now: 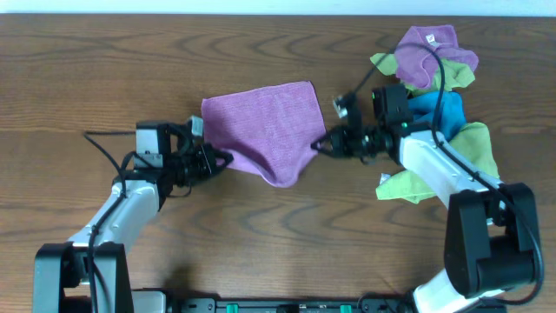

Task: Fold the cloth
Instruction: 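Lift both near corners and fold them toward the far edge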

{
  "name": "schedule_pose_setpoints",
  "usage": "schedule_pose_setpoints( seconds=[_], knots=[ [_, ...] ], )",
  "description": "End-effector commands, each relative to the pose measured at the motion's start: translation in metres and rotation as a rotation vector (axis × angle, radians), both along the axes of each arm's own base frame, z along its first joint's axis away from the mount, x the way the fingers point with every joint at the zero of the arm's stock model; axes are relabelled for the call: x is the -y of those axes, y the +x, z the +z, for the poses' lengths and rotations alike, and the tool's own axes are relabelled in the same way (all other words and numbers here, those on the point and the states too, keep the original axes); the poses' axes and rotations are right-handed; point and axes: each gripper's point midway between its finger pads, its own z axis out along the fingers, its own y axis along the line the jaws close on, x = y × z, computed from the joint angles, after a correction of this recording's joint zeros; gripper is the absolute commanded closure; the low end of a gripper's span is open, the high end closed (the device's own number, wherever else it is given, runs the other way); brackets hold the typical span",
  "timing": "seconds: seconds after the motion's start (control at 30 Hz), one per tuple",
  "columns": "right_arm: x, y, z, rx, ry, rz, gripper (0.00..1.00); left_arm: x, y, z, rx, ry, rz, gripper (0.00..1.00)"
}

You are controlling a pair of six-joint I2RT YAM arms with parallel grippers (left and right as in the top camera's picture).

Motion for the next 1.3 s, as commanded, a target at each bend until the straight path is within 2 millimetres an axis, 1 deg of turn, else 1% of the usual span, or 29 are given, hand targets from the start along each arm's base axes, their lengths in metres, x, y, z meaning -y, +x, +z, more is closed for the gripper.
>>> schedule_pose_setpoints(
  seconds=[0.0,0.03,0.1,0.2,0.27,0.33,0.43,0.5,0.6,0.7,0.8,0.93,1.03,1.07,1.13,1.27],
  knots=[
    [0.002,0.027,0.009,0.124,-0.132,-0.033,0.98,-0.028,0.033,-0.001,0.095,0.200,0.097,0.95],
    [0.003,0.036,0.012,0.161,-0.174,-0.046,0.98,-0.032,0.040,0.003,0.135,0.228,0.104,0.94],
    [0.002,0.044,0.015,0.196,-0.208,-0.059,0.99,-0.036,0.050,0.008,0.192,0.255,0.117,0.94],
    [0.000,0.055,0.012,0.230,-0.225,-0.071,0.99,-0.048,0.063,0.011,0.238,0.311,0.174,0.94],
    [-0.002,0.063,0.005,0.234,-0.219,-0.080,0.99,-0.051,0.070,0.014,0.269,0.324,0.194,0.94],
    [-0.005,0.069,-0.002,0.216,-0.212,-0.089,0.98,-0.052,0.075,0.014,0.288,0.328,0.202,0.94],
    [-0.009,0.083,-0.011,0.206,-0.213,-0.090,0.99,-0.055,0.082,0.008,0.297,0.339,0.214,0.95],
    [-0.012,0.093,-0.013,0.212,-0.211,-0.090,0.99,-0.055,0.087,0.003,0.307,0.338,0.217,0.94],
    [-0.016,0.110,-0.012,0.230,-0.205,-0.093,0.99,-0.055,0.097,-0.005,0.323,0.337,0.221,0.94],
    [-0.021,0.127,-0.010,0.248,-0.199,-0.098,0.99,-0.056,0.111,-0.009,0.340,0.336,0.228,0.94],
    [-0.026,0.145,-0.005,0.267,-0.187,-0.108,0.99,-0.059,0.131,-0.011,0.345,0.352,0.243,0.94],
    [-0.028,0.161,0.003,0.308,-0.194,-0.126,0.99,-0.058,0.159,-0.007,0.372,0.347,0.243,0.95],
    [-0.025,0.169,0.006,0.335,-0.215,-0.149,0.99,-0.057,0.174,0.000,0.396,0.342,0.245,0.95],
    [-0.024,0.168,0.006,0.333,-0.216,-0.149,0.99,-0.057,0.177,0.002,0.395,0.342,0.245,0.95],
    [-0.023,0.168,0.002,0.324,-0.225,-0.151,0.99,-0.058,0.176,0.001,0.386,0.349,0.238,0.94],
    [-0.023,0.168,-0.005,0.315,-0.229,-0.150,0.99,-0.059,0.166,-0.014,0.324,0.375,0.218,0.94]
  ],
)
